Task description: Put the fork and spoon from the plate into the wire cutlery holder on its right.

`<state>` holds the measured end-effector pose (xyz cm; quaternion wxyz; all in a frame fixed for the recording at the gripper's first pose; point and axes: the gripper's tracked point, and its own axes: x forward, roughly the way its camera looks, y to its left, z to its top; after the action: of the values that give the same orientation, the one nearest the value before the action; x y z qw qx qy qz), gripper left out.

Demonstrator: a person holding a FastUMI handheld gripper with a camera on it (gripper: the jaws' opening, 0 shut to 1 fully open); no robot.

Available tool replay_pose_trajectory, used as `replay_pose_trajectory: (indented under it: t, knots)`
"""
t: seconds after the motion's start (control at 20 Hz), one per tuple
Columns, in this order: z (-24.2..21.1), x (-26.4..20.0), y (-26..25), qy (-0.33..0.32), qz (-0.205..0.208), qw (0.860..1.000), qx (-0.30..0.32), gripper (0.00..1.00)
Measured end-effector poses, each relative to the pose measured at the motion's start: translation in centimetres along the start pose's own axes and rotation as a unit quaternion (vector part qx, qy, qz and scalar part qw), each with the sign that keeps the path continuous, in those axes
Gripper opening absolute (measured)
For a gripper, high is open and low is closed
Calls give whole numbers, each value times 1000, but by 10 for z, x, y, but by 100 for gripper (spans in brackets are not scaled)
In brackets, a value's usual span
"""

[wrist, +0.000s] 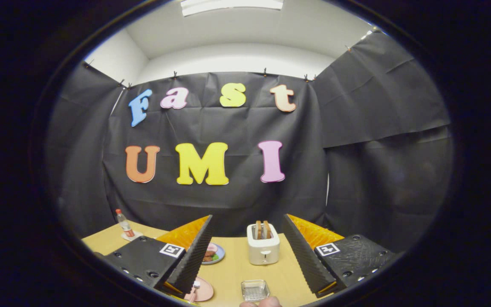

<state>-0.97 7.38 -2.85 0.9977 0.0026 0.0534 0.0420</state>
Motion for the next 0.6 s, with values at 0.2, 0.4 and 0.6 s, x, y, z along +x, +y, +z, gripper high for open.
replay_pose_trajectory:
  t: [0.2, 0.4, 0.6]
  knots:
    - [-25, -2, 29, 32, 27, 999, 3, 96]
    - [-66, -6, 61, 79, 53, 995, 12, 96]
    - [-115, -9, 90, 133, 75, 988, 6, 96]
